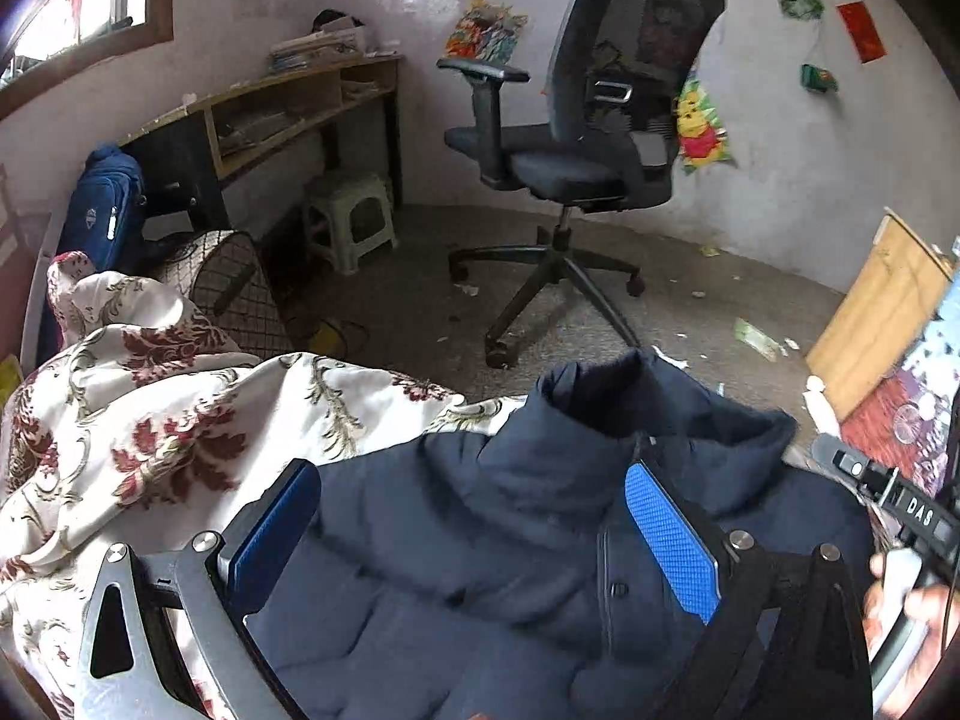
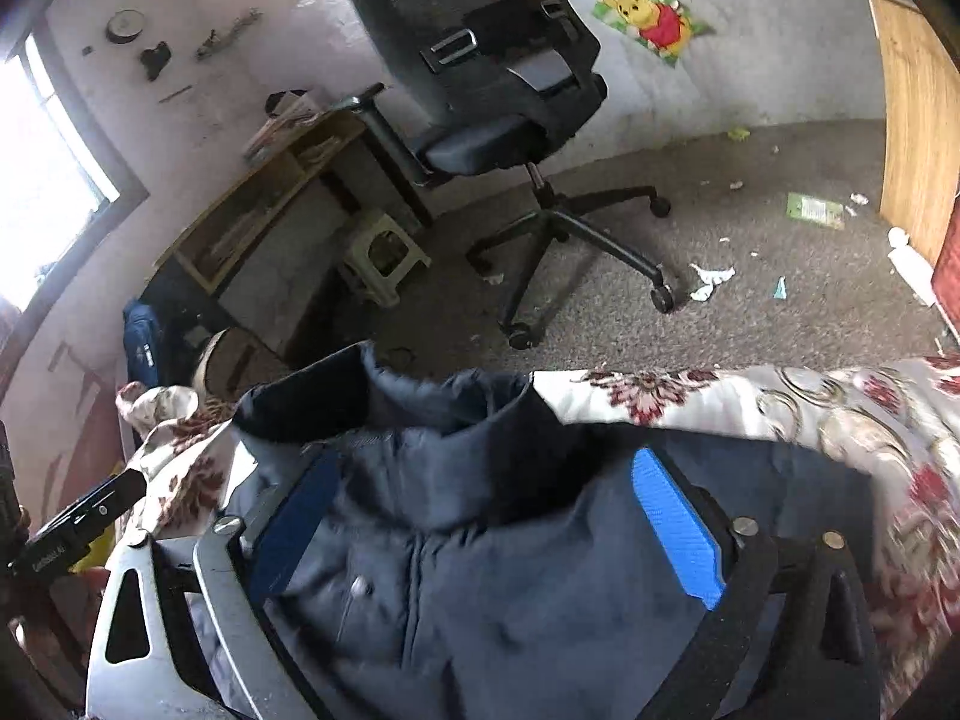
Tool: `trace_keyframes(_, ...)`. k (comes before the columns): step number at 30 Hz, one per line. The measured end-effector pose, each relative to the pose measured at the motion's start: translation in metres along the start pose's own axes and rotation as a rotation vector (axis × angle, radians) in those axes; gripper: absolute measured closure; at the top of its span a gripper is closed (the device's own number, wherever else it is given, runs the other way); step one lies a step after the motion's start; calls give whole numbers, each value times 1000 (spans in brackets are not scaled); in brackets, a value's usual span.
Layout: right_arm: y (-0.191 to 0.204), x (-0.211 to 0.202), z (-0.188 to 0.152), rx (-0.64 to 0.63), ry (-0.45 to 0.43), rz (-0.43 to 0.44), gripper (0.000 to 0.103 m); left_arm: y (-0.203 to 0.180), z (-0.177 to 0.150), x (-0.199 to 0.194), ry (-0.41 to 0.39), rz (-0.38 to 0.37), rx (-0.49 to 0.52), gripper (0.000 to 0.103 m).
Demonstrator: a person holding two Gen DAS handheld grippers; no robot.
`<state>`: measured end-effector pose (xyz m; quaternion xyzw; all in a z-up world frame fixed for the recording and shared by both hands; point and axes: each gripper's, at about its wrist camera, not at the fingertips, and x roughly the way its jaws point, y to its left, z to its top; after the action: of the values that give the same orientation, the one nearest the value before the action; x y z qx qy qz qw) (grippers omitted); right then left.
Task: Fold large clothes
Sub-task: 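Grasp the jacket edge with the left tool while the right tool grasps the other edge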
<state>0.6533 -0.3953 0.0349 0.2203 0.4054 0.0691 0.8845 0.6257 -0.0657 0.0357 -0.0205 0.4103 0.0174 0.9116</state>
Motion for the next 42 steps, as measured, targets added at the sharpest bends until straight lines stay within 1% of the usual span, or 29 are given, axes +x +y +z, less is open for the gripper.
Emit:
trace_keyframes(1, -1, 7, 1, 10, 6, 11, 17, -4, 2, 6, 3, 13, -2, 1)
trace_keyframes(2, -5, 10, 1, 16, 12, 20, 21, -8, 5, 14, 7, 34, -2, 1)
trace_keyframes(3, -4, 16, 1, 20, 19, 27, 29, -11, 9, 20, 13, 48, -3, 2)
trace_keyframes(4, -2, 21, 0, 16, 27, 26, 34, -13, 11, 24, 18, 55, -4, 5)
trace_keyframes(5, -2, 25, -1, 9, 33, 20, 43, -15, 14, 30, 29, 65, -1, 10)
trace_keyframes(6, -2, 28, 0, 0, 36, 10, 51, -19, 17, 37, 39, 82, 11, 14)
trace_keyframes(7, -2, 29, -1, -10, 37, -1, 56, -21, 19, 42, 48, 100, 26, 22)
trace_keyframes(8, 1, 30, -2, -21, 38, -15, 65, -24, 22, 48, 63, 128, 42, 33)
trace_keyframes(9, 0, 31, -2, -28, 38, -30, 73, -25, 24, 52, 78, 136, 46, 39)
trace_keyframes(10, -3, 31, -1, -31, 37, -34, 75, -26, 27, 57, 94, 136, 45, 49)
trace_keyframes(12, -5, 30, -2, -35, 34, -32, 87, -26, 29, 62, 104, 131, 39, 57)
trace_keyframes(13, -6, 29, -1, -41, 32, -34, 88, -26, 29, 64, 102, 119, 36, 64)
trace_keyframes(15, -6, 26, -4, -63, 32, -40, 93, -27, 28, 66, 113, 83, 34, 88)
trace_keyframes(16, -4, 23, -6, -76, 24, -38, 94, -27, 25, 66, 121, 62, 32, 100)
trace_keyframes(19, -6, 11, -8, -96, 9, -23, 95, -22, 16, 58, 82, 59, 18, 102)
trace_keyframes(21, -5, -1, -13, -104, -1, 0, 96, -13, 6, 47, 53, 63, -4, 102)
trace_keyframes(22, -4, -7, -17, -117, -5, 8, 96, -6, -2, 41, 47, 52, -10, 102)
trace_keyframes(24, -6, -18, -25, -137, -15, 26, 97, 7, -15, 32, 37, 61, 0, 102)
trace_keyframes(26, -10, -27, -36, -147, -18, 34, 97, 21, -32, 26, 49, 46, 20, 102)
trace_keyframes(28, -13, -30, -46, -166, -16, 17, 98, 30, -44, 29, 72, 59, 47, 102)
trace_keyframes(30, -17, -31, -58, -176, -15, -1, 98, 38, -54, 30, 85, 56, 44, 102)
trace_keyframes(31, -18, -31, -63, -178, -11, -8, 98, 41, -57, 29, 85, 44, 35, 102)
trace_keyframes(34, -20, -31, -75, -208, -7, -33, 98, 47, -61, 13, 26, -50, 4, 102)
trace_keyframes(35, -20, -32, -78, -220, -9, -40, 98, 50, -58, 6, 1, -87, -25, 102)
trace_keyframes(38, -21, -34, -88, -259, -19, -56, 99, 58, -49, -3, -40, -156, -101, 102)
trace_keyframes(40, -22, -33, -94, -286, -19, -67, 99, 53, -40, -4, -65, -163, -97, 102)
trace_keyframes(42, -22, -33, -97, -317, -23, -81, 99, 41, -33, 0, -63, -183, -67, 102)
